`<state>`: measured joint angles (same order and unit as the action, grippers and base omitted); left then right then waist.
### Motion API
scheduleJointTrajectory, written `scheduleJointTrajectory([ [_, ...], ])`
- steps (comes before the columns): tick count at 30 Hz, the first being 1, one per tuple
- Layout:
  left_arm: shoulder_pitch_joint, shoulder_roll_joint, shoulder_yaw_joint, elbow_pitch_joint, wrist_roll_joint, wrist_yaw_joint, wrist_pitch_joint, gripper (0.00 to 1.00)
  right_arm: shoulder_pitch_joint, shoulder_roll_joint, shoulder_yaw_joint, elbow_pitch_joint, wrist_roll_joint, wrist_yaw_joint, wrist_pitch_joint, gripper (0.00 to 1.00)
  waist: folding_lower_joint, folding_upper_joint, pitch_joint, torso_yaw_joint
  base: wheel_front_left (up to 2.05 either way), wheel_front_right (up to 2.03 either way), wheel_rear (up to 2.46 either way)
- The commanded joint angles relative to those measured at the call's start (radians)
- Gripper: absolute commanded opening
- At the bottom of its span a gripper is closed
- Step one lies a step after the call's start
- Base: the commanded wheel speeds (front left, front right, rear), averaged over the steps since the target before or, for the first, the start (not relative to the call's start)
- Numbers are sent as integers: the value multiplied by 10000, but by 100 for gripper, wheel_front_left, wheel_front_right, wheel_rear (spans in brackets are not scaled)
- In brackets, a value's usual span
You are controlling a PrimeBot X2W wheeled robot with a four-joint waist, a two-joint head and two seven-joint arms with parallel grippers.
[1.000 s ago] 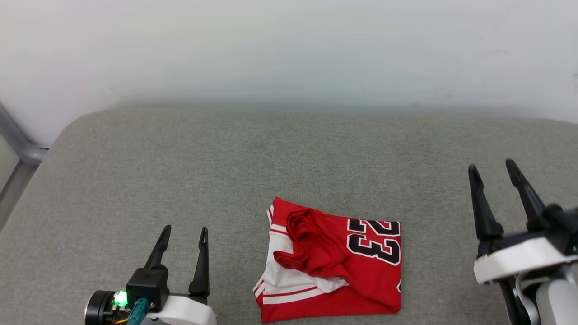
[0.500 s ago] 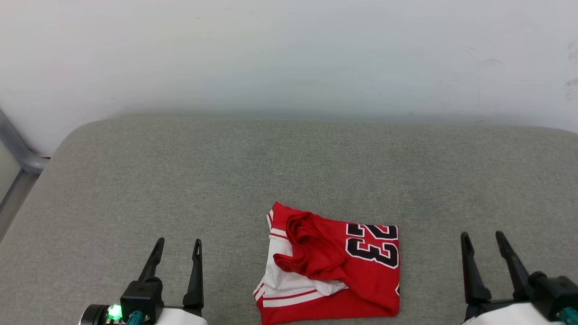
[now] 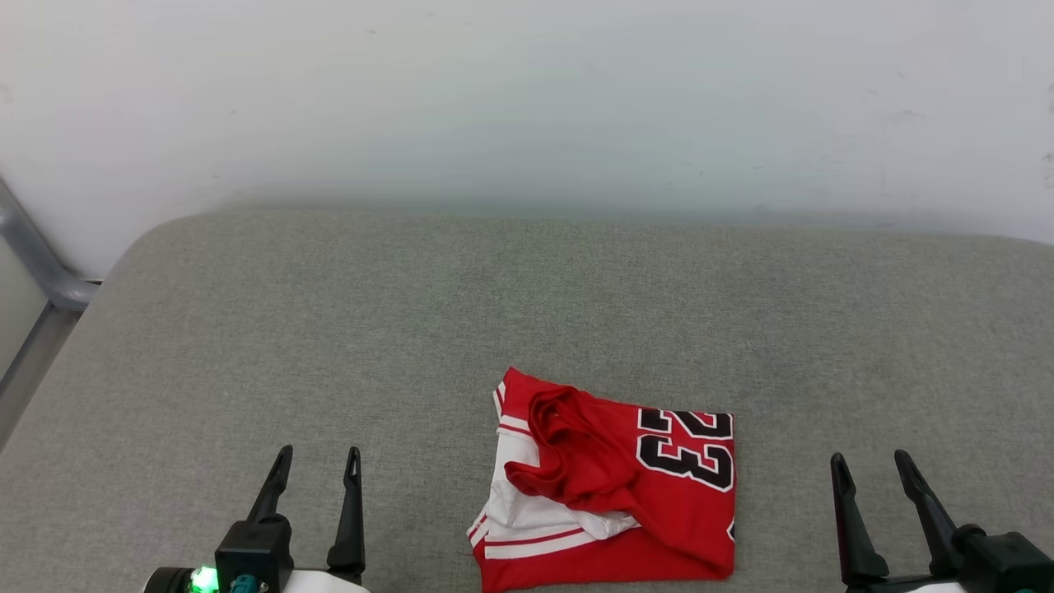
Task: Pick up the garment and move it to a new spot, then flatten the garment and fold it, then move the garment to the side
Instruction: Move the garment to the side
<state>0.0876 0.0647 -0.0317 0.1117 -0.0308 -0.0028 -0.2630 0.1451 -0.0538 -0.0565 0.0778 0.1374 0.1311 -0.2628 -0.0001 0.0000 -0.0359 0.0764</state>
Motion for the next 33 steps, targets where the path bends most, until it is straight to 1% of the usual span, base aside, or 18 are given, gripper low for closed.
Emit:
scheduleJointTrajectory([
  [1, 55, 39, 21, 10, 15, 35, -22, 100, 143, 54, 1, -72, -79, -7, -21, 100, 1, 0, 7, 10, 0, 0, 0],
  [11, 15, 40, 45, 67, 36, -7, -22, 100, 99, 57, 50, -51, 1, -7, -20, 100, 1, 0, 10, 83, 0, 0, 0],
  [16, -65, 19, 34, 90, 2, -1, -22, 100, -434, 47, -45, -219, -264, -7, -20, 100, 1, 0, 33, 136, 0, 0, 0],
  [19, -115, 2, -31, 90, -8, -29, -22, 100, -890, -227, -126, -230, -308, -8, -20, 100, 1, 0, 71, 209, 0, 0, 0],
  [23, -187, -10, -128, 70, -7, -65, -22, 100, -1782, -823, 68, 28, -127, -8, 123, 100, 1, 0, 139, 336, 0, 0, 0],
  [25, -210, -21, -168, 80, -10, -76, -22, 100, -2266, -1274, 392, 140, 177, -8, 675, 100, 1, 0, 167, 412, 0, 0, 0],
  [27, -237, -32, -190, 93, -21, -73, -22, 100, -2755, -1839, 980, 231, 610, -7, 1588, 100, 1, 0, 193, 465, 0, 0, 0],
  [28, -237, -32, -190, 93, -21, -73, -22, 100, -2755, -1839, 980, 231, 610, -7, 1588, 100, 1, 0, 193, 465, 0, 0, 0],
  [30, -273, -41, -222, 88, -33, -77, -22, 100, -3214, -2412, 1578, 200, 1239, -8, 2687, 100, 1, 0, 245, 528, 0, 0, 0],
  [33, -365, -55, -266, 50, -44, -69, -22, 100, -3844, -3291, 2438, 115, 2450, -8, 4750, 100, 1, 0, 398, 611, 0, 0, 0],
])
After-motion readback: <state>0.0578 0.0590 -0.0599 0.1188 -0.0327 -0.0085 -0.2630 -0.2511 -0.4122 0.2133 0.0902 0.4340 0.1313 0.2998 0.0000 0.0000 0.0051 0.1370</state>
